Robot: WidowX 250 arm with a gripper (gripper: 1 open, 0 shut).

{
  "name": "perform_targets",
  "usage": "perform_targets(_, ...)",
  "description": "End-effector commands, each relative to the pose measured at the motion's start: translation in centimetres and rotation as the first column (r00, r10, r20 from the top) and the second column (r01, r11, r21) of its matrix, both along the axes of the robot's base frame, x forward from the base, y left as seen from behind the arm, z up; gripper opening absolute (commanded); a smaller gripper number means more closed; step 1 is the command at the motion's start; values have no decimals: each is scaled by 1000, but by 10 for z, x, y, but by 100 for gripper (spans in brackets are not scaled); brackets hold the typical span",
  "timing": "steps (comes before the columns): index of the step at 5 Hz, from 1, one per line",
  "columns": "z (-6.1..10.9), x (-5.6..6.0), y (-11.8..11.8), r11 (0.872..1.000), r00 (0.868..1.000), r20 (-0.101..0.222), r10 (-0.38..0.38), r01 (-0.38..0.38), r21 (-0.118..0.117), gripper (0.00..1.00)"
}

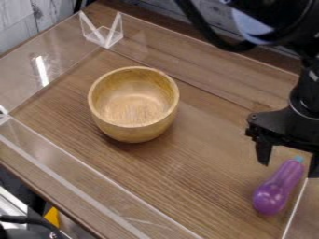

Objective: Put the purple eggplant in the brown bowl

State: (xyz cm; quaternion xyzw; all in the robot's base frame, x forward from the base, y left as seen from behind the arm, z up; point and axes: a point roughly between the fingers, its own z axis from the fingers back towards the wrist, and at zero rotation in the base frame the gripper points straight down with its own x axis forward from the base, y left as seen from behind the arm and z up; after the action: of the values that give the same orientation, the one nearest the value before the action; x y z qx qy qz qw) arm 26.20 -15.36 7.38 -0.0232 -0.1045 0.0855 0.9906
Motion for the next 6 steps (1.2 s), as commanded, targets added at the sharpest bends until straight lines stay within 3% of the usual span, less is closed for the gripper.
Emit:
perform_targets(1,3,-7,0,1000,1000,24,19,-19,0,100)
perform_targets(2,-5,-17,3,999,999,19,41,-42,15,100)
perform_targets(3,-27,-22,-2,997,997,17,72,-72,26,100)
perform_targets(4,-44,-23,-2,994,994,24,105,-106,31,0)
perform_targets(6,-31,-24,11,998,998,37,54,-55,22,0)
